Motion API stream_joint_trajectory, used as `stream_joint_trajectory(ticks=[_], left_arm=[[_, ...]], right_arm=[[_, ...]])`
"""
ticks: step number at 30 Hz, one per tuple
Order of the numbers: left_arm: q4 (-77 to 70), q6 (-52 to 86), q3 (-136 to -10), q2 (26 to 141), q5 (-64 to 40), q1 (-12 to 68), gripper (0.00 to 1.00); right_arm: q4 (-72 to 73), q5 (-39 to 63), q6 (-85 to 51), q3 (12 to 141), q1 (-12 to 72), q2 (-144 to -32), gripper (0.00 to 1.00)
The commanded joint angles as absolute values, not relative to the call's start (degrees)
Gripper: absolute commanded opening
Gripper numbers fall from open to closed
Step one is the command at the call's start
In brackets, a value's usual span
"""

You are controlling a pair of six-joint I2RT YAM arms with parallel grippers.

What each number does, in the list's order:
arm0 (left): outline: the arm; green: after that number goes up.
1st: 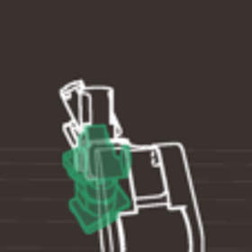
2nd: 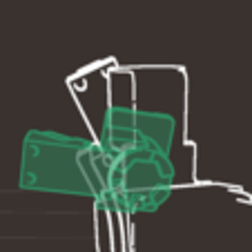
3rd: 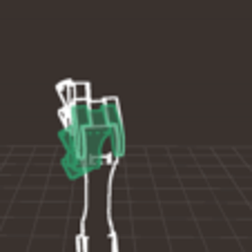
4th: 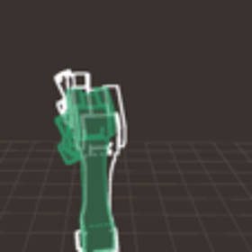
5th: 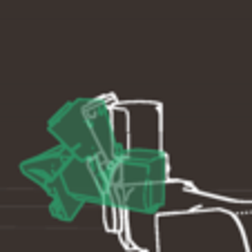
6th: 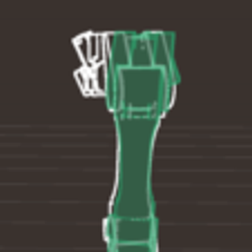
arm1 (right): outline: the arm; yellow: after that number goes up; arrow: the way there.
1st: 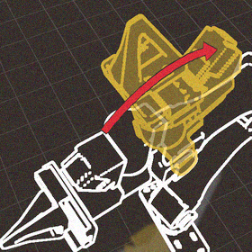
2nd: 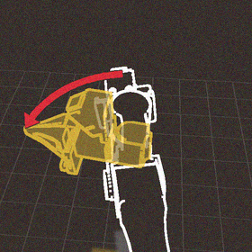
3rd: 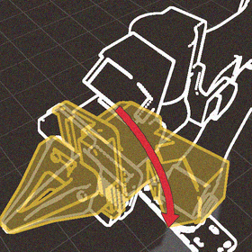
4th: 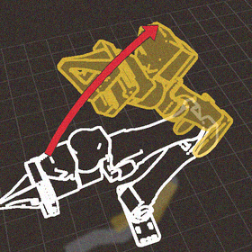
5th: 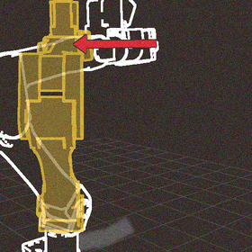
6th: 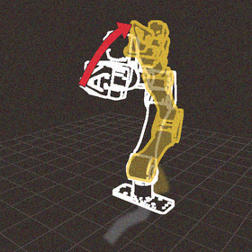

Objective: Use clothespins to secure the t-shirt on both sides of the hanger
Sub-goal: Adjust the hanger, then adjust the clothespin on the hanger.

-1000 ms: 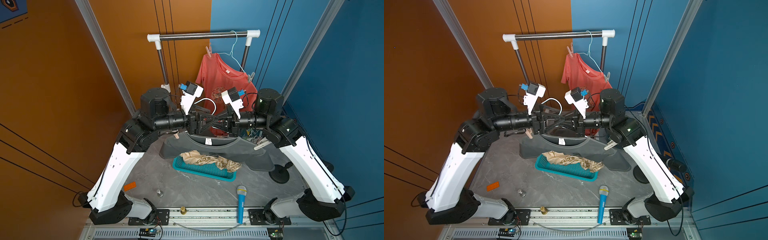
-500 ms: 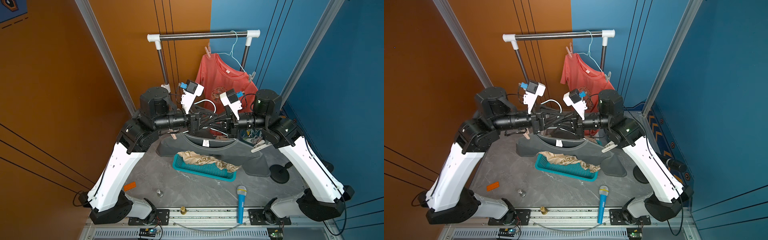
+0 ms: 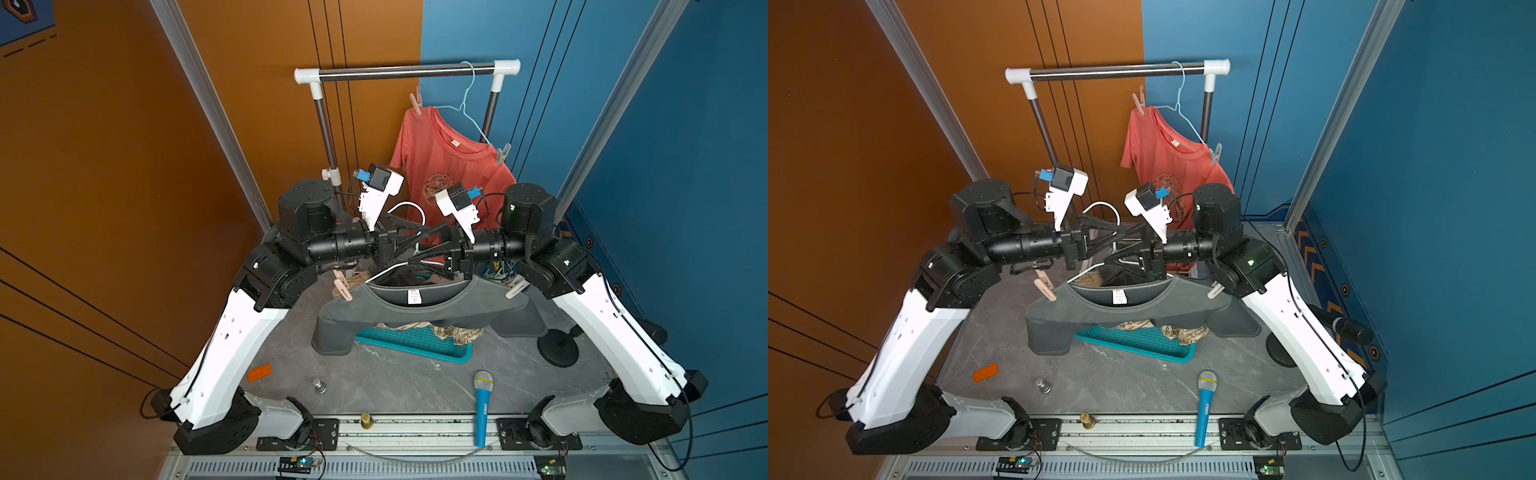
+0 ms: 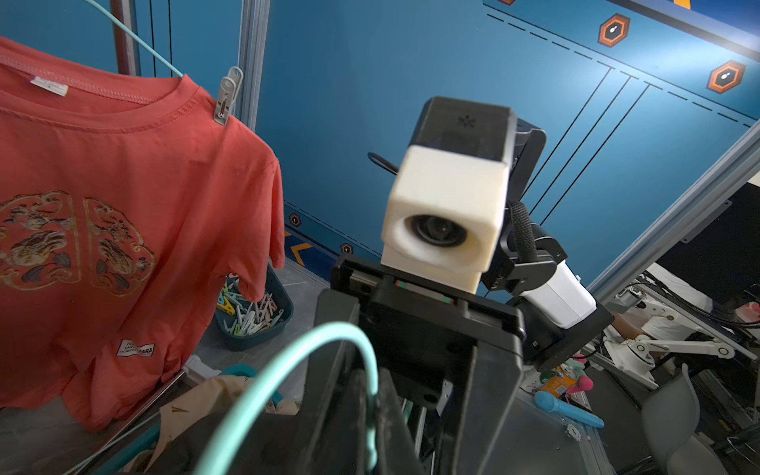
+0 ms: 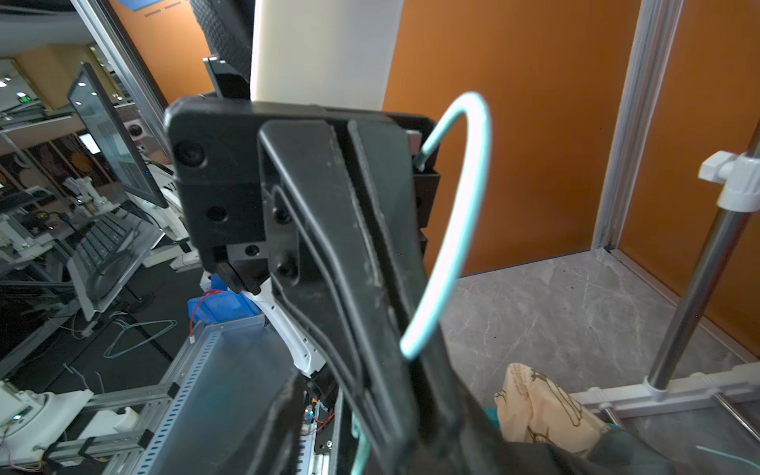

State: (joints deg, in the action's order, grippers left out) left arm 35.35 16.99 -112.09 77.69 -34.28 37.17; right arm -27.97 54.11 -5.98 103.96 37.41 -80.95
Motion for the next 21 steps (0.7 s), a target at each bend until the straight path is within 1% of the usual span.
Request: stream_joint_trajectory(ticks=[1,2,5,10,12,16,21], left_arm=[[30.83,17.91,-111.18,75.21,-37.01,35.34,0.01],[30.53,17.97,-110.74,74.86,-37.49,34.77,0.01],[29.08,18.43,-108.66,73.46,-39.11,32.48,0.01],[24.44,21.89,-104.02,71.45,-42.3,28.07,0.0],[23.7,22.49,-102.87,70.99,-43.01,27.06,0.0],[23.64,22.26,-101.96,70.66,-43.58,26.22,0.0],[23.0,22.48,-102.13,70.57,-44.27,25.34,0.0]], right_arm=[[-33.19,48.37,-5.49,105.64,37.45,-79.39,0.83],[-34.93,46.32,-5.04,105.97,37.29,-79.09,0.99],[-38.13,41.37,-3.54,105.16,36.13,-76.46,1.0],[-37.8,39.15,-4.52,103.27,32.79,-69.92,1.0],[-37.57,37.16,-4.33,100.58,32.0,-67.12,1.0],[-39.86,32.64,-3.16,99.42,28.21,-61.99,1.0],[-43.2,30.82,-3.57,95.39,22.86,-55.92,1.0]])
